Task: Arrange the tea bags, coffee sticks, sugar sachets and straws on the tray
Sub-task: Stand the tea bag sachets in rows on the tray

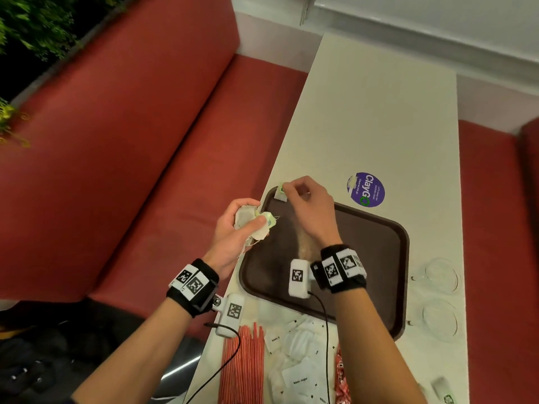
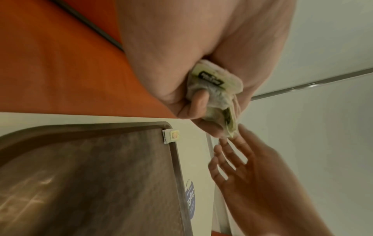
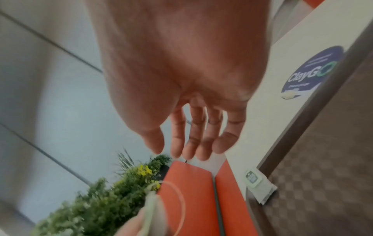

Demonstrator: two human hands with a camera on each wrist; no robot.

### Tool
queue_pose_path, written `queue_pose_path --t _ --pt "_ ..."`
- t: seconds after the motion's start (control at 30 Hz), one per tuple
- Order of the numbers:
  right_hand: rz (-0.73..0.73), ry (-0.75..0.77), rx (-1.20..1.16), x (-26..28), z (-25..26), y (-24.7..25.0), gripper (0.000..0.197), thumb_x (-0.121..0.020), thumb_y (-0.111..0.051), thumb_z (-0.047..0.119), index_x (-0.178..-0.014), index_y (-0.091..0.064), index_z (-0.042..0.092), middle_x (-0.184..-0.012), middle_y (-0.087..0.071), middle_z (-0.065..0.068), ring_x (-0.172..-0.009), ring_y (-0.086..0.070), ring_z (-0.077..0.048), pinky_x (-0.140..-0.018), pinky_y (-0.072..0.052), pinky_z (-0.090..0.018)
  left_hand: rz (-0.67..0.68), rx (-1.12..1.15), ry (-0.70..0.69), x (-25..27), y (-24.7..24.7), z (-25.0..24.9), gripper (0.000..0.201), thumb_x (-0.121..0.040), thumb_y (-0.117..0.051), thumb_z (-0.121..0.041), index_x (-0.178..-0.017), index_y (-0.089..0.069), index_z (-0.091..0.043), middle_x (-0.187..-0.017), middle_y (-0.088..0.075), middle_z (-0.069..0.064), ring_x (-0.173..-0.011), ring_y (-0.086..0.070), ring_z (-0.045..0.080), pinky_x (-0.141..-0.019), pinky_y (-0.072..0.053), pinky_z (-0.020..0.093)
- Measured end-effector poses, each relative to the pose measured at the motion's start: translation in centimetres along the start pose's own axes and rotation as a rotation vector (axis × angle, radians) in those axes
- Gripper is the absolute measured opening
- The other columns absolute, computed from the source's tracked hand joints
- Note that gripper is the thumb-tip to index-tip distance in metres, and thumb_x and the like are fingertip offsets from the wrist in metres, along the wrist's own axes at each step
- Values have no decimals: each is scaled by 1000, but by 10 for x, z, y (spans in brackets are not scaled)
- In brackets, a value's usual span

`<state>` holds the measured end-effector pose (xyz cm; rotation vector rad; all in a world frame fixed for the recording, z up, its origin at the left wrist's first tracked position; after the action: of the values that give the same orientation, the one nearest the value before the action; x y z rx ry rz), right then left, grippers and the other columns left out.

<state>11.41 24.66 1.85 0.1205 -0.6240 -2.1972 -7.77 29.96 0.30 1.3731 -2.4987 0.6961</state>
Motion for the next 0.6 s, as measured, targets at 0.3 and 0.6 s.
queue_pose_path --t 0.3,0.6 --pt "79 14 -230 89 5 16 6 -99 -80 28 -99 -76 24 -97 -79 6 -93 -73 -14 -92 -59 -37 71 22 -85 12 -17 1 31 -94 -81 -16 -121 -68 -18 -109 -70 16 -88 -67 30 -70 -58 36" --pt "-68 27 -352 90 10 45 6 -105 -71 17 -107 -66 16 -105 -78 -1 -94 -76 -24 -83 -63 -37 188 -127 -48 18 -21 -2 25 -102 -73 -18 -125 -65 -18 -102 -74 18 -77 -71 30 -52 -49 28"
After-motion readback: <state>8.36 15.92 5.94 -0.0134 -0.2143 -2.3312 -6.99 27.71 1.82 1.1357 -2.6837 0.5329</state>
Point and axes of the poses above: each hand's wrist, its own x-axis away from the middle knuckle, its own y-axis out of the back of the hand, z = x × y, the point moved 2 cm from there along -x, towards the middle knuckle
